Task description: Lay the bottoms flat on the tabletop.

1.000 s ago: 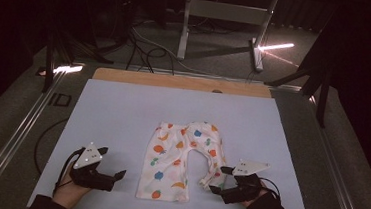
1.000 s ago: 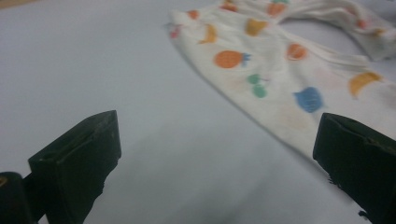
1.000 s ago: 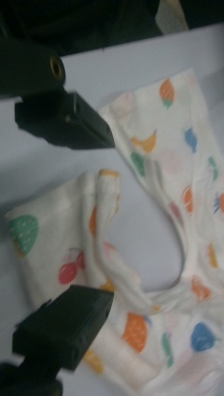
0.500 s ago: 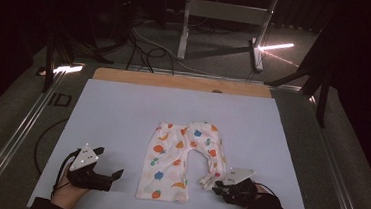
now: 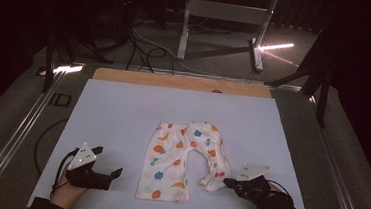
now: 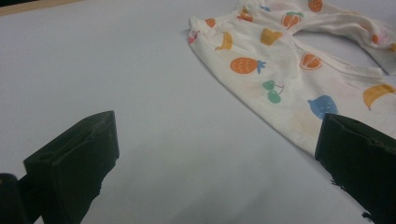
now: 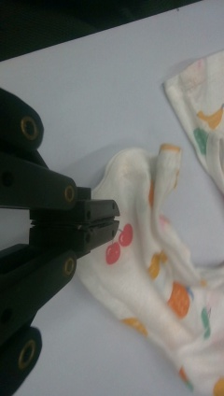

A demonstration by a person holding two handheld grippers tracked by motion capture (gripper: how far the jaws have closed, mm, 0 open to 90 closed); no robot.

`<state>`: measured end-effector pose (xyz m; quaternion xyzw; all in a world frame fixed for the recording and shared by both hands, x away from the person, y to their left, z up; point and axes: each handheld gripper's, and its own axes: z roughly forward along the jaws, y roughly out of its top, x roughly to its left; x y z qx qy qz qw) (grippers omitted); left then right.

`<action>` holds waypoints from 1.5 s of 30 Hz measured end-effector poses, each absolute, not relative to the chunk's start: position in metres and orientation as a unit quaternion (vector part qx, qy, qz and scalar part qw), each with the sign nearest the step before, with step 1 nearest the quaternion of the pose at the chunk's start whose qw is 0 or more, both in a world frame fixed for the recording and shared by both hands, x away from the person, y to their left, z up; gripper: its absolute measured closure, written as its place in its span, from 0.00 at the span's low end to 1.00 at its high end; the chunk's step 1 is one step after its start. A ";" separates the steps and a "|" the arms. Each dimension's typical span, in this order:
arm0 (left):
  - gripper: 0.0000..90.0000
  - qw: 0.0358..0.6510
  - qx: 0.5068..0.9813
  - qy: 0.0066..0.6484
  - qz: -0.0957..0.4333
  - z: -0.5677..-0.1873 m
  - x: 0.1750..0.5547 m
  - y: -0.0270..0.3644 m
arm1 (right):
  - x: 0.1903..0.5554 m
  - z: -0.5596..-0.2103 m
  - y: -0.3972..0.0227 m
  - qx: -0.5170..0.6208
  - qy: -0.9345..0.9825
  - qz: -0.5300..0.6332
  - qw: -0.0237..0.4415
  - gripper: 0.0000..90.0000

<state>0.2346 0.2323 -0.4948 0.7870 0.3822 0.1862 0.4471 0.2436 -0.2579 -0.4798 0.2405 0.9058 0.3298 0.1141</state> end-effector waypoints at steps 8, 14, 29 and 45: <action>0.01 0.450 0.788 0.379 0.181 -0.496 0.235 0.232 | 0.244 -0.488 -0.287 0.268 0.901 0.325 0.100 0.99; 0.00 0.451 0.790 0.376 0.179 -0.496 0.235 0.232 | 0.249 -0.498 -0.295 0.281 0.901 0.320 0.083 0.99; 0.00 0.453 0.790 0.371 0.181 -0.495 0.236 0.232 | 0.247 -0.487 -0.284 0.270 0.896 0.343 0.080 0.77; 0.01 0.453 0.791 0.369 0.180 -0.496 0.237 0.231 | 0.260 -0.506 -0.223 0.260 0.911 0.310 0.087 1.00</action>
